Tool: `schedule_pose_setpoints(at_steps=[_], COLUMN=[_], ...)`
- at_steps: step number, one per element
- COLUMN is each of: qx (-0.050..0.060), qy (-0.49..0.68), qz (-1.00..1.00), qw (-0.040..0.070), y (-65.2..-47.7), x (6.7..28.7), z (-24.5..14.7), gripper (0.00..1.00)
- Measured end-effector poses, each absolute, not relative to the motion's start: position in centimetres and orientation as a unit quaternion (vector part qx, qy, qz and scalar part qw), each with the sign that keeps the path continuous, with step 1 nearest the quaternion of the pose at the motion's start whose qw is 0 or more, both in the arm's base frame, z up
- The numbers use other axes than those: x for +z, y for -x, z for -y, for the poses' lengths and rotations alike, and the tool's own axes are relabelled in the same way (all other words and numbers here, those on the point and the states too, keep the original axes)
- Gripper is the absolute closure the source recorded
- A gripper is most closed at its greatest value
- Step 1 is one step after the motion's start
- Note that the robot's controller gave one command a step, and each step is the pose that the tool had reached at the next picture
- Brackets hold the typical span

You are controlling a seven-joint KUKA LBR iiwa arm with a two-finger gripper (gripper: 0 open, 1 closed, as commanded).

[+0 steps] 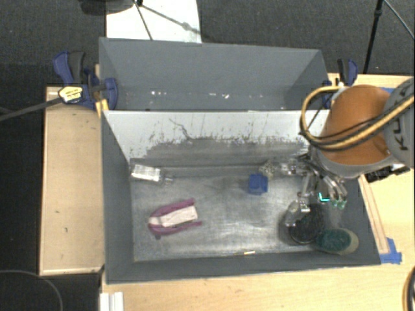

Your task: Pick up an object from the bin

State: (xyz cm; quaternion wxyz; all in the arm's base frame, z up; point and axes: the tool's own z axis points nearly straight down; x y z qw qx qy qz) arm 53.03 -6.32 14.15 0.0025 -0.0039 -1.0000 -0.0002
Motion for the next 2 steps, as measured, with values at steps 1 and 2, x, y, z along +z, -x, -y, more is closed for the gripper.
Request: schedule_pose_setpoints(at_steps=[1,2], qx=[-0.002,0.000], qy=[0.013,0.013], qz=[1.000,1.000], qw=[-0.001,-0.003], y=[-56.88,-56.93], x=[7.87,8.30], z=[2.02,2.36], gripper=[0.00,1.00])
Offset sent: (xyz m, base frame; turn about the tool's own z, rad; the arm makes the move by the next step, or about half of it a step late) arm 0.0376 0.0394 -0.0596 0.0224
